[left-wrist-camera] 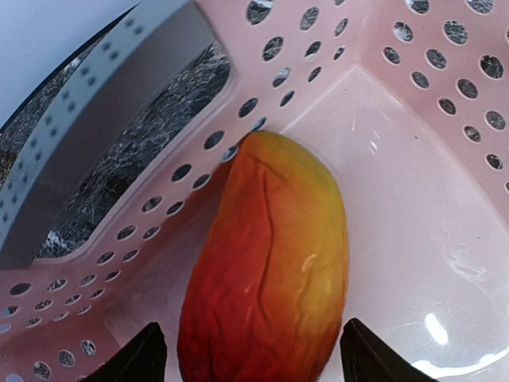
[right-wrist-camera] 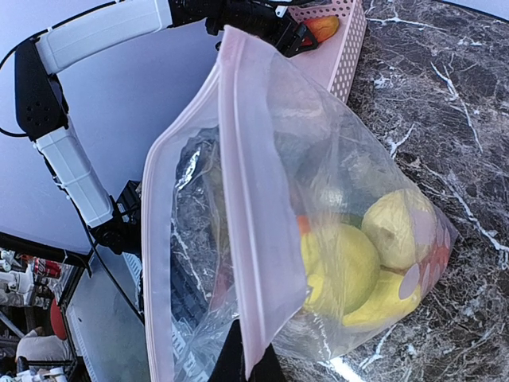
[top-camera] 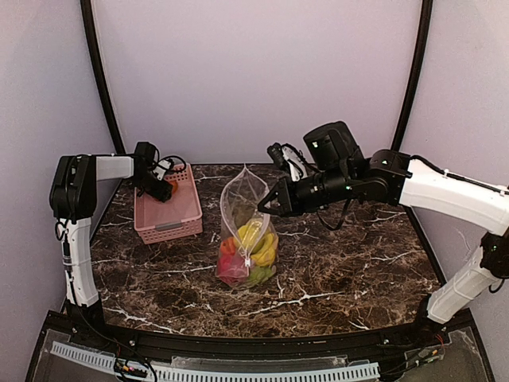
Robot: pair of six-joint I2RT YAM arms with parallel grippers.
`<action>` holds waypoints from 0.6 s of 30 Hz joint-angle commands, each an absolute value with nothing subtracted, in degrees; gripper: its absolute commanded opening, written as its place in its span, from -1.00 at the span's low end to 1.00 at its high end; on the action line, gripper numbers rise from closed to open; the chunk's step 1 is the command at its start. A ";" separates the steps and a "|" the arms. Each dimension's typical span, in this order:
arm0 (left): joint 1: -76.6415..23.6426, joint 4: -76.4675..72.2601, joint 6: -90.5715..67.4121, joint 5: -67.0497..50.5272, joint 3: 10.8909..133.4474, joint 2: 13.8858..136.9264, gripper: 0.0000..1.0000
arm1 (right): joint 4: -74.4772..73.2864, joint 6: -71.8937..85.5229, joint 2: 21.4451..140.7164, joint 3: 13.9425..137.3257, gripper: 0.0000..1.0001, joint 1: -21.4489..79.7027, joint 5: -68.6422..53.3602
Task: Place the food in the zip-top bag and seal the zipper
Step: Pick up the fake fruit from the bin.
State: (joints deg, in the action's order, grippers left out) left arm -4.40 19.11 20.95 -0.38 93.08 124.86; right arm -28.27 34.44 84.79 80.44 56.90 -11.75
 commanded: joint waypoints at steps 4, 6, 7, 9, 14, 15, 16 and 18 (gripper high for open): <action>-4.56 20.40 18.54 2.86 93.26 122.03 0.38 | -26.37 34.63 83.60 79.76 -1.00 56.97 -11.54; -4.56 20.47 18.14 2.38 93.40 122.12 0.30 | -26.37 34.63 83.67 79.81 -1.00 56.93 -11.52; -4.56 20.52 18.08 2.25 93.42 122.27 0.23 | -26.35 34.63 83.67 79.81 -1.00 56.88 -11.49; -4.49 20.56 17.74 1.97 93.50 122.40 0.14 | -26.37 34.68 83.67 79.80 -1.00 56.93 -11.58; -4.52 21.36 16.92 1.02 94.44 122.34 -0.04 | -26.36 34.61 83.84 79.88 -1.00 56.94 -11.66; -4.50 21.82 16.78 0.99 94.59 122.30 -0.05 | -26.37 34.55 83.89 79.96 -1.00 56.95 -11.69; -4.53 21.98 16.65 0.91 94.86 122.16 -0.05 | -26.35 34.48 83.93 80.04 -1.00 56.93 -11.73; -4.51 22.66 16.31 0.55 95.24 121.71 -0.05 | -26.37 34.41 84.00 80.28 -1.00 56.90 -11.93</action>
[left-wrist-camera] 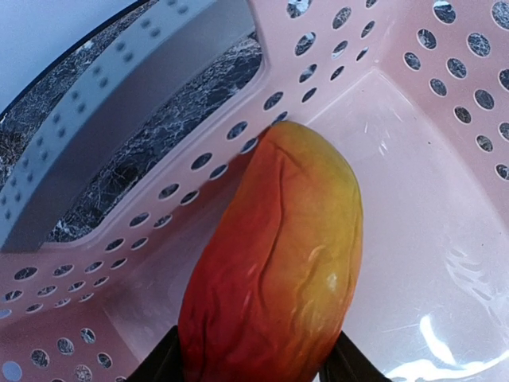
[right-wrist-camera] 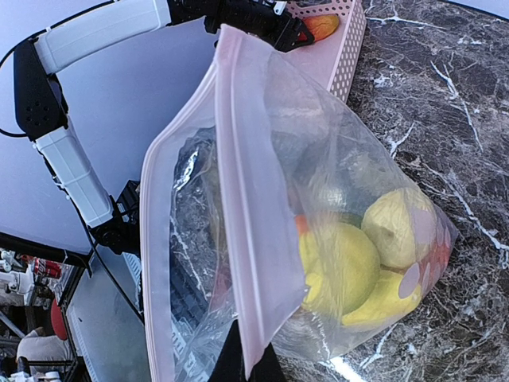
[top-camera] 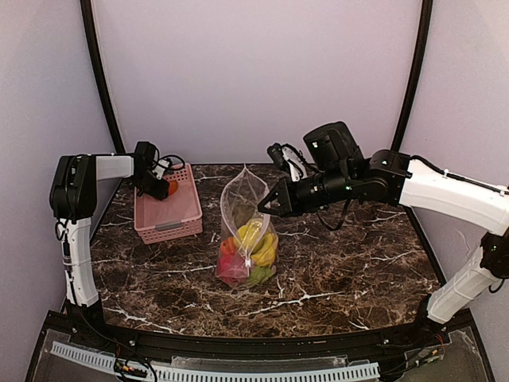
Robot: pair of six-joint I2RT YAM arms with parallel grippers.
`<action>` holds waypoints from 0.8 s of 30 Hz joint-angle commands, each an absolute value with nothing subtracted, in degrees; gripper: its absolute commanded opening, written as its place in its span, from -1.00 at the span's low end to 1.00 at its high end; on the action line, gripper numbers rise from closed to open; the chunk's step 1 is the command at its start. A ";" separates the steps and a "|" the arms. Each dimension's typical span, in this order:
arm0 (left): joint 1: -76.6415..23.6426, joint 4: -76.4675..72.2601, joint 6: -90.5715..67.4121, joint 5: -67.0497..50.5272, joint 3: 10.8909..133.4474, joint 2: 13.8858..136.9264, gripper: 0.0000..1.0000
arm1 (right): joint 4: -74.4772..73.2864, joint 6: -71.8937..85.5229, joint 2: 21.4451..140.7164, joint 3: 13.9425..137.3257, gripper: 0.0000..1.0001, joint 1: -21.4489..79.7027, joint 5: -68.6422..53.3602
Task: Place the food in the zip-top bag and seal the zipper
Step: Pick up the fake fruit from the bin, then place the fake fruit in the zipper food storage bag.
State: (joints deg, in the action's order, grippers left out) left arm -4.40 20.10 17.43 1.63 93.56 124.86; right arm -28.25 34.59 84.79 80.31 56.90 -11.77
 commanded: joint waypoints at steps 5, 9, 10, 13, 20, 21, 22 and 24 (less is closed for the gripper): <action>-4.54 23.28 12.92 -1.90 95.35 117.89 -0.05 | -26.84 33.94 83.76 80.76 -1.00 56.93 -11.73; -4.52 22.21 9.84 -3.60 93.17 111.00 -0.05 | -27.07 33.68 83.48 80.95 -1.00 56.91 -11.76; -4.54 22.14 9.45 -3.91 92.22 110.08 -0.05 | -27.06 33.59 83.43 80.87 -1.00 56.95 -11.74; -4.51 22.06 7.36 -5.95 89.87 104.98 -0.04 | -27.03 33.52 83.36 80.61 -1.00 56.95 -11.83; -4.86 17.98 -0.81 -11.20 78.75 90.32 -0.04 | -28.00 32.87 83.70 81.49 -1.00 56.95 -11.91; -5.17 17.30 -2.07 -13.52 75.89 86.76 -0.03 | -28.30 32.68 83.80 81.78 -1.00 56.95 -11.95; -5.40 16.01 -4.14 -14.54 74.42 84.95 -0.03 | -28.52 32.62 83.90 82.04 -1.00 56.95 -11.90; -7.08 15.05 -6.59 -16.37 70.40 80.06 -0.03 | -28.64 32.42 84.21 82.40 -1.00 56.93 -11.96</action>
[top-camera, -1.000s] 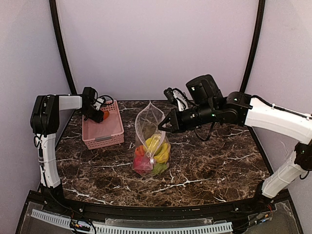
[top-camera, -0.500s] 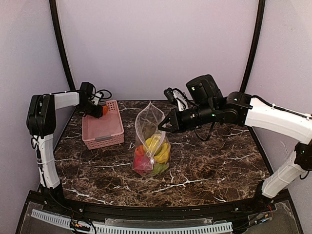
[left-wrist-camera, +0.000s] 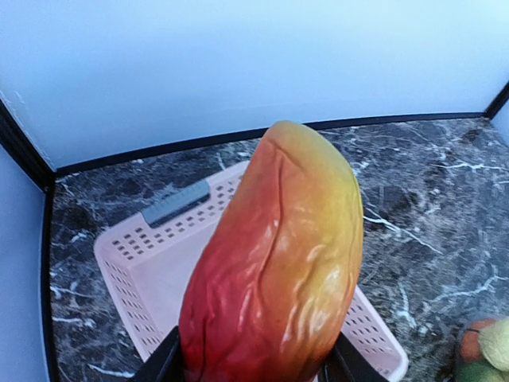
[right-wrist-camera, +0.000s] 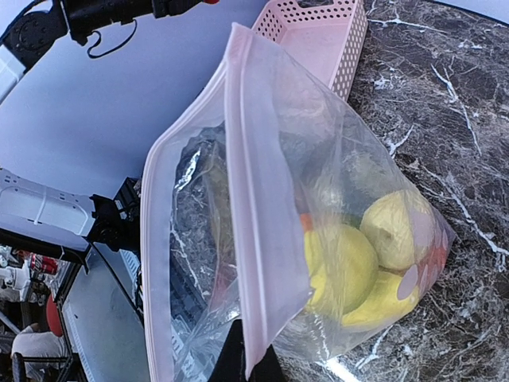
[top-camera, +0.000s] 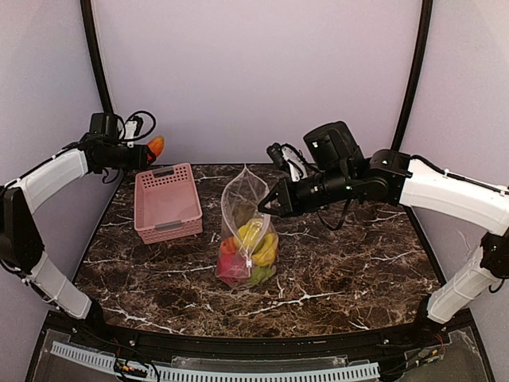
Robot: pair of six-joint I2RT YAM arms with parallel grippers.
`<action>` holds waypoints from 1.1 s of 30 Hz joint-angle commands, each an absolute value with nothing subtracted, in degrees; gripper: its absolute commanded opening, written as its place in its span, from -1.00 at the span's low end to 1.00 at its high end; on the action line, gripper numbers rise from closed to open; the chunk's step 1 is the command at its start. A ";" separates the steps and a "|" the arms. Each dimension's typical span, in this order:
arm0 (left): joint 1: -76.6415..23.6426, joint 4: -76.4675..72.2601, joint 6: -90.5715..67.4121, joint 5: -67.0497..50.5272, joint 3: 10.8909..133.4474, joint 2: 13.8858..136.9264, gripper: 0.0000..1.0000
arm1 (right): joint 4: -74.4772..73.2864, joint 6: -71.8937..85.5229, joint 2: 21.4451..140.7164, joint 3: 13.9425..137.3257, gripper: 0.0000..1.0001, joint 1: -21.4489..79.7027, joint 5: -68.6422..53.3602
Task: Place the food in the zip-top bag and seal the zipper
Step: Place the fake fruit in the zipper food storage bag.
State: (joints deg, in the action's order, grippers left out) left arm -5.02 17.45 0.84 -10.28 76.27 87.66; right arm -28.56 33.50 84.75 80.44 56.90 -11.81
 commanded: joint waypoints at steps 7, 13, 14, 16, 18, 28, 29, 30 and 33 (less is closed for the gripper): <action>-19.85 12.37 -13.69 -17.10 56.19 65.46 -0.03 | -28.53 32.00 86.31 83.87 -1.00 57.04 -12.78; -26.33 11.58 -20.65 -19.86 52.35 58.66 -0.03 | -29.16 31.77 87.29 84.64 -1.00 57.13 -12.55; -27.72 12.32 -21.73 -20.83 52.64 58.08 -0.03 | -29.45 31.79 87.52 84.90 -1.00 57.13 -12.08; -29.62 13.77 -23.34 -22.25 53.40 57.56 -0.03 | -30.06 31.73 88.07 85.49 -1.00 57.13 -11.39; -31.62 15.49 -24.65 -23.68 54.82 57.38 -0.03 | -30.07 31.74 88.50 85.75 -1.00 57.08 -11.26; -41.20 19.91 -34.68 -26.82 63.24 58.80 -0.03 | -30.37 31.67 89.53 87.07 -1.00 57.39 -10.33; -42.36 20.12 -36.02 -26.77 63.65 59.31 -0.03 | -30.52 31.52 89.63 87.22 -1.00 57.37 -10.14; -43.06 20.25 -36.65 -26.70 64.47 59.62 -0.03 | -30.75 31.43 89.79 87.42 -1.00 57.46 -9.92; -46.52 20.52 -39.19 -26.05 65.96 62.24 -0.03 | -32.05 31.09 90.44 88.85 -1.00 57.61 -8.90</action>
State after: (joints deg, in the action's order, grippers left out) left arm -43.18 18.26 -34.04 -25.63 63.66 59.51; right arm -30.70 31.97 89.12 85.86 57.01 -11.09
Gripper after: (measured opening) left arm 0.494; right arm 0.005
